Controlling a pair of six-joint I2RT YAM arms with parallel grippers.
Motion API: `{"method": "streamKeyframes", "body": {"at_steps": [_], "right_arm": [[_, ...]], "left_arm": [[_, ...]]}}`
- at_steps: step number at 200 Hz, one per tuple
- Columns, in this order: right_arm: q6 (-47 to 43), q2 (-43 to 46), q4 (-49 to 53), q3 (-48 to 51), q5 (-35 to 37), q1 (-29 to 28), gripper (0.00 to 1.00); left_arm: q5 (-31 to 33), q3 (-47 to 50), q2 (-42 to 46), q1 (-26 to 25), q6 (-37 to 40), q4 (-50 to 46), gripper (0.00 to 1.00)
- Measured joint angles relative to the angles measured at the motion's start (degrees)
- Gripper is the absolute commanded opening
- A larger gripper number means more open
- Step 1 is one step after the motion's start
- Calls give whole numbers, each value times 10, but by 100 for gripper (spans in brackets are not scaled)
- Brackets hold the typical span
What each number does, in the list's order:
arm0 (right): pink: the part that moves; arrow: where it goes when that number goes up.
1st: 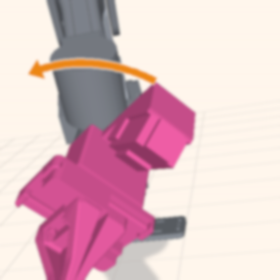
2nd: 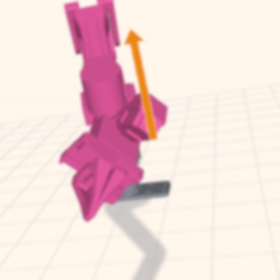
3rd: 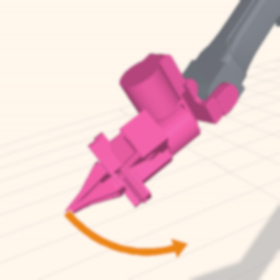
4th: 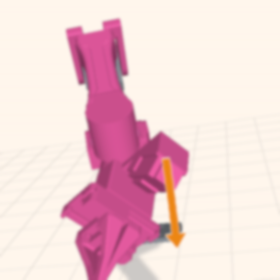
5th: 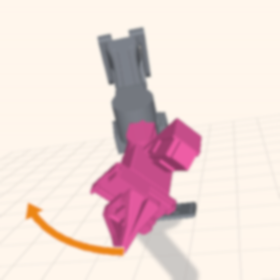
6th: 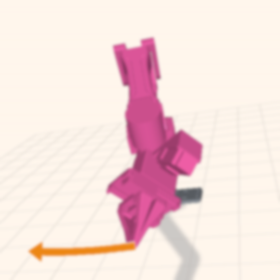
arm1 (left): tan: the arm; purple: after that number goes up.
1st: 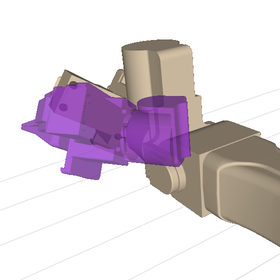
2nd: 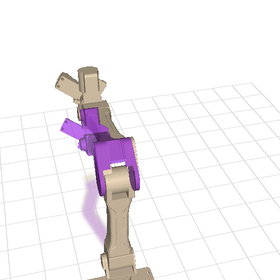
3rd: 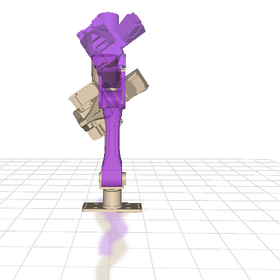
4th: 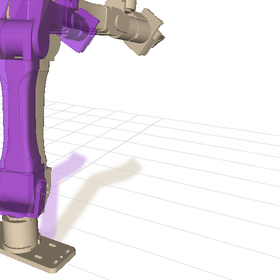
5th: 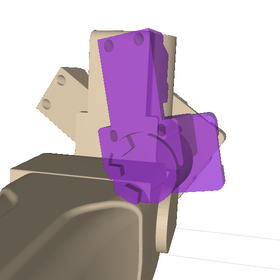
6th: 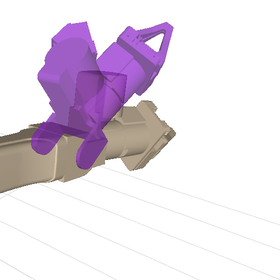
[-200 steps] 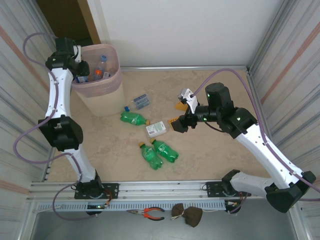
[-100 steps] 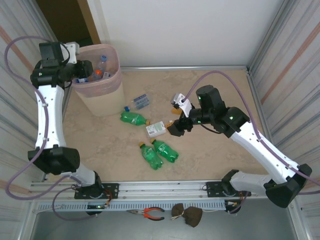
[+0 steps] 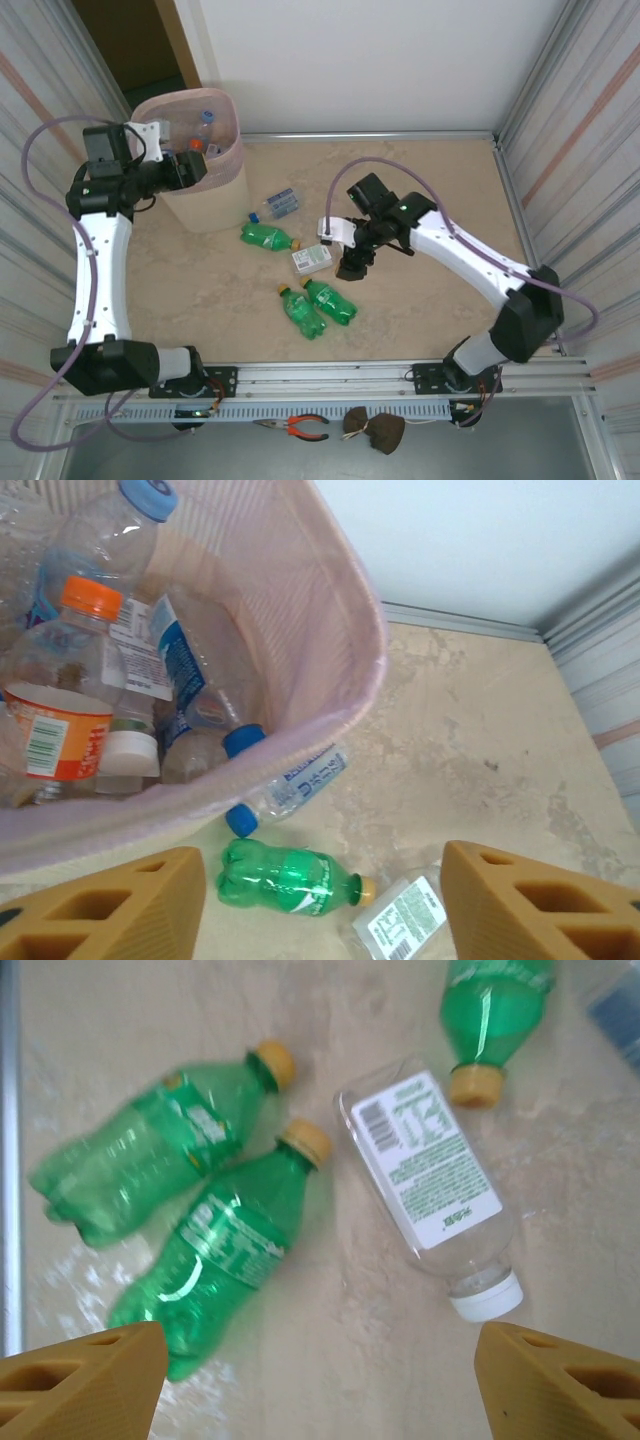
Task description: Put the plastic bottles in the bin
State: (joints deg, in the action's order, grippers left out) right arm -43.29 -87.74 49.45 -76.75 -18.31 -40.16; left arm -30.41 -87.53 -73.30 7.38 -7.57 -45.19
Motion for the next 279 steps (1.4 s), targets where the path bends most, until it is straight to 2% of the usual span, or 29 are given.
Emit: {"method": "streamKeyframes", "body": {"at_steps": [64, 96, 136, 211, 279], "right_arm": [[-128, -170, 7, -71, 93, 15, 78], [-157, -214, -16, -75, 97, 37, 78], [-184, -238, -55, -75, 77, 53, 77], [-202, -299, -102, -75, 50, 64, 71], [-202, -302, -114, -59, 43, 76, 62]], "left_arm": [[4, 21, 27, 0, 28, -13, 83], [31, 21, 27, 0, 49, -32, 91], [30, 21, 27, 0, 63, -40, 98], [15, 33, 58, 0, 63, -25, 99], [0, 36, 57, 0, 60, -25, 99]]}}
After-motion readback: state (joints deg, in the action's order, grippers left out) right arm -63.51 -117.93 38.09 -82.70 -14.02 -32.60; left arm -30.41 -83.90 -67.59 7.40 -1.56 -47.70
